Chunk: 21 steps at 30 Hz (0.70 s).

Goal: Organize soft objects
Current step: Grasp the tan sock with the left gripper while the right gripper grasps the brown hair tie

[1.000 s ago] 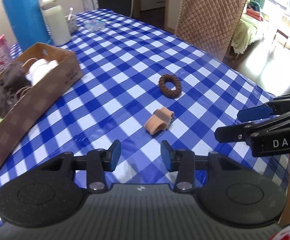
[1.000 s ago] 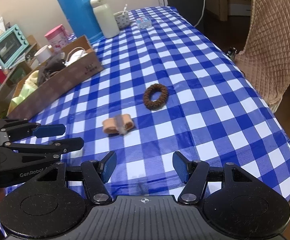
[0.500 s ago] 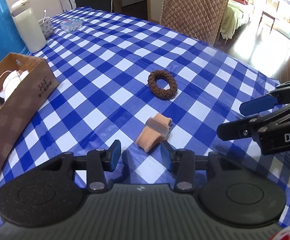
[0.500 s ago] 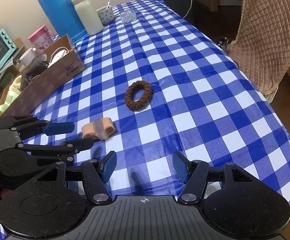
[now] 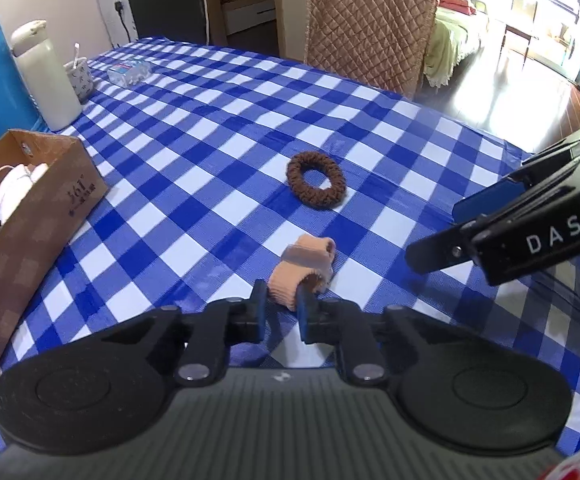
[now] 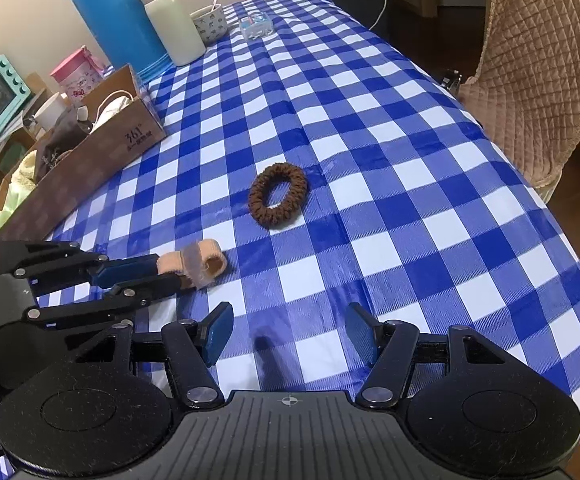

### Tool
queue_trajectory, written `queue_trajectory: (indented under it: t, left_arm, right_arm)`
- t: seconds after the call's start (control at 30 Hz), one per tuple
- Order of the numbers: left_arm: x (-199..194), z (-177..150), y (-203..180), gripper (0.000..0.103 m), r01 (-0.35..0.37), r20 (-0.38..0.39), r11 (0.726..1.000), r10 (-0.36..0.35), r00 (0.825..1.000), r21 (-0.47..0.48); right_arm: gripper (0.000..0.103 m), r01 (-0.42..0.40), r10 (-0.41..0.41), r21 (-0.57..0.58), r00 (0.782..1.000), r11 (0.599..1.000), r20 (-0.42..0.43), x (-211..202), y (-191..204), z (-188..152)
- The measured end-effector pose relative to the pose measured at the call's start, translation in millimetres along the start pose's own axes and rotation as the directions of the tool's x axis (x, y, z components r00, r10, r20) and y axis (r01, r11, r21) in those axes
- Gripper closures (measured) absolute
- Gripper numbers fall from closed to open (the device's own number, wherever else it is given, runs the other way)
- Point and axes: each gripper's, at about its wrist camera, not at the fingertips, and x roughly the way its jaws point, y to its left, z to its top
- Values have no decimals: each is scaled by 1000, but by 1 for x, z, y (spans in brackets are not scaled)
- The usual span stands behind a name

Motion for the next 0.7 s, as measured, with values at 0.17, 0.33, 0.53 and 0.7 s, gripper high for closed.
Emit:
queue_trajectory:
  t: [0.17,0.33,0.53,0.7]
  left_arm:
    - [-8,0,15,97,-66,20,996,67,998,-63]
    - [-18,-2,39,97,-203,34,970,209,977,-132]
    - [-23,-9,67,97,-393,-7,898,400,916,-197]
    - [-20,-25,77,94,-414,-75,882,408,910,-226]
  right_arm:
    - [41,-7,7,-12,1000,1000,5,4,2,5]
    - [41,-23,23,-28,1000,999,19,8,6,11]
    - [41,-42,47,-66,997,997,65,18,12,20]
    - [41,-30,42,-116,994,993,104,33,17,30]
